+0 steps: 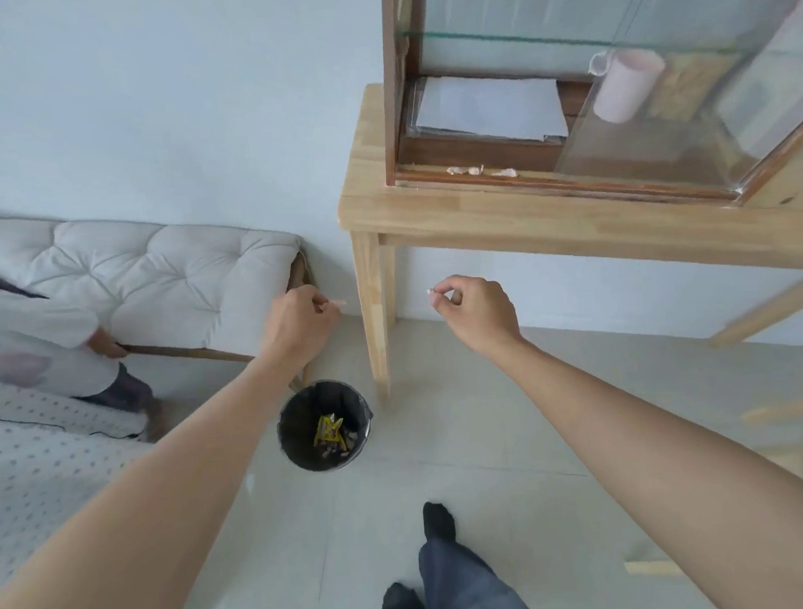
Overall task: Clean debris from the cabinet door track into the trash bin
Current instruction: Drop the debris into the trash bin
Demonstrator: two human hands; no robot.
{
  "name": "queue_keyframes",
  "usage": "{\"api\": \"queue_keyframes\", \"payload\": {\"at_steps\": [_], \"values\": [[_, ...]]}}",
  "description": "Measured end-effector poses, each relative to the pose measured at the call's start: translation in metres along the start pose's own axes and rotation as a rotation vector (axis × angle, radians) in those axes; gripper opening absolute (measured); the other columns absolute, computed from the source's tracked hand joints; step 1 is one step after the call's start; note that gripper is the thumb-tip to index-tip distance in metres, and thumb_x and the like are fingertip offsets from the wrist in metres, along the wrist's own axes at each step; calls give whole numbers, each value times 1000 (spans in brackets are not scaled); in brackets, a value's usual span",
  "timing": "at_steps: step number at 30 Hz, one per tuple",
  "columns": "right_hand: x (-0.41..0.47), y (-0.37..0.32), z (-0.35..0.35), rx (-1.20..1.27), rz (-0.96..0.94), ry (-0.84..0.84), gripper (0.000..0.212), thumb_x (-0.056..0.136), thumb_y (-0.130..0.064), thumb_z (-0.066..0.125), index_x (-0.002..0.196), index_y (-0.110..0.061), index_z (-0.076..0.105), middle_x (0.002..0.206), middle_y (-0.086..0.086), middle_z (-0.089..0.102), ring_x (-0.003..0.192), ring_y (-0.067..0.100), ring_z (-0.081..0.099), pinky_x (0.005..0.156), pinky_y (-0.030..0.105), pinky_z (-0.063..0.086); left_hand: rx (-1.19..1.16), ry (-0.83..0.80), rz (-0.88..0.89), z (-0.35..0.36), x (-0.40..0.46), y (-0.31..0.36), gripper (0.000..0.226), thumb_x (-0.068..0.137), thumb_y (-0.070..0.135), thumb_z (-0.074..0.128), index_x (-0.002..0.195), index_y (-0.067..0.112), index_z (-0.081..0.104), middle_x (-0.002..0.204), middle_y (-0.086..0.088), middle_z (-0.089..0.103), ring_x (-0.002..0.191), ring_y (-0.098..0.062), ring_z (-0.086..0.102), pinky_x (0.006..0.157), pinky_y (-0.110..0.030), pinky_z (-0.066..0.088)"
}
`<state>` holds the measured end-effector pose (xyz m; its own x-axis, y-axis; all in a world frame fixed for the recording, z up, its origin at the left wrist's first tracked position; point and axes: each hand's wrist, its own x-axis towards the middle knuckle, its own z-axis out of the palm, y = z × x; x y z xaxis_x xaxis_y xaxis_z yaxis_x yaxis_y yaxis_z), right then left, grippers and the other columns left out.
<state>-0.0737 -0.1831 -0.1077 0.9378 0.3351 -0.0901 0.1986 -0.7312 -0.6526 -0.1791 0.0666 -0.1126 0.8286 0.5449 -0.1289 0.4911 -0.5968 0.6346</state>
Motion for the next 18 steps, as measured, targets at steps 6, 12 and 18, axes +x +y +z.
{"api": "queue_keyframes", "payload": {"at_steps": [6, 12, 18], "values": [[-10, 21, 91, -51, 35, -196, 23, 97, -50, 62, 99, -33, 78, 73, -15, 66, 75, 18, 66, 66, 30, 42, 20, -52, -196, 39, -25, -98, 23, 98, 34, 69, 98, 13, 77, 95, -7, 75, 88, -32, 69, 81, -44, 62], [-8, 52, 201, -86, 72, -372, 21, 96, -49, 66, 97, -32, 79, 86, -14, 70, 88, 21, 70, 74, 33, 51, 108, -122, -381, 95, -31, -183, 13, 95, 32, 63, 89, 23, 72, 92, -4, 72, 82, -31, 67, 70, -38, 56], [12, 87, 318, -184, 43, -516, 21, 98, -43, 66, 95, -27, 78, 94, -10, 78, 92, 22, 72, 80, 36, 56, 97, -146, -525, 170, -12, -268, 12, 94, 30, 64, 88, 25, 73, 78, 4, 66, 68, -17, 61, 65, -34, 54]]}}
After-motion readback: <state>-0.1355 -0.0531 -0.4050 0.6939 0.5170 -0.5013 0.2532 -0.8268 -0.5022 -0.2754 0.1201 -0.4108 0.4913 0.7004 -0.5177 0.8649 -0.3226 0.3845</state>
